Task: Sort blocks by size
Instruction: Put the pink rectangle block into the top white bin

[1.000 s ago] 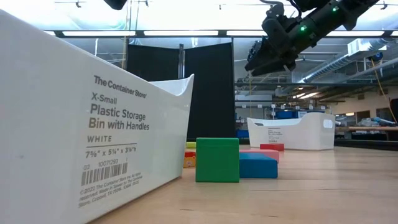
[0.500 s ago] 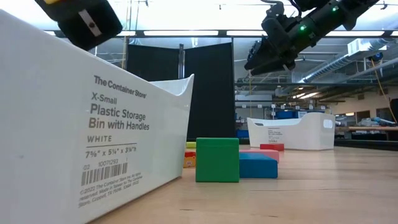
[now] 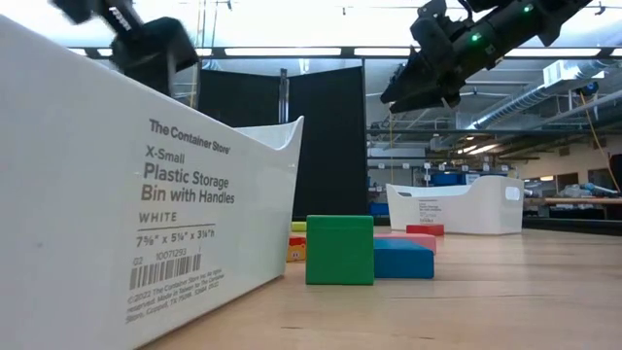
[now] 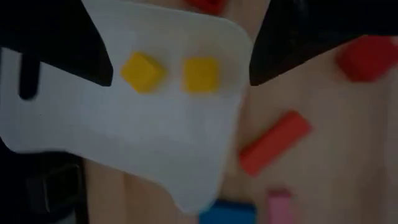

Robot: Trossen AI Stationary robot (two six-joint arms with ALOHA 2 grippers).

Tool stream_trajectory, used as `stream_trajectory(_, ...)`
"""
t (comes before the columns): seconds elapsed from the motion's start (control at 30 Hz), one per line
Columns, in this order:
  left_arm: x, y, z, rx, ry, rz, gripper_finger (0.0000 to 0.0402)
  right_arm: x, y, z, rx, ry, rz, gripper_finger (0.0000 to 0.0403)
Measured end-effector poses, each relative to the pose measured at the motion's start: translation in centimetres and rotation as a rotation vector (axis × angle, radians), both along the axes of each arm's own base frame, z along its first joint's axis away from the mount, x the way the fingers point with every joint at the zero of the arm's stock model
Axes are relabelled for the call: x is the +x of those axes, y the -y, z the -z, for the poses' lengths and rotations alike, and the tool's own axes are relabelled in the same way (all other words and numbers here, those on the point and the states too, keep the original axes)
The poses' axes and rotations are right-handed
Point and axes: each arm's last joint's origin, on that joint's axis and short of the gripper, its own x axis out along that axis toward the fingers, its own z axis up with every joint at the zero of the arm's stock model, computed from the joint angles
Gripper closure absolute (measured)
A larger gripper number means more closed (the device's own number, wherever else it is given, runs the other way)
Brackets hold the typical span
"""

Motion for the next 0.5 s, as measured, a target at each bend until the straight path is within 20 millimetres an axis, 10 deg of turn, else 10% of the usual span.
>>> stream_trajectory(0.5,-8.5,-1.8,-7.7,0.37,0.525,-0.307,0.0097,0.3,-3.1,0.3,0.017,-0.03,-0.246,0.0152)
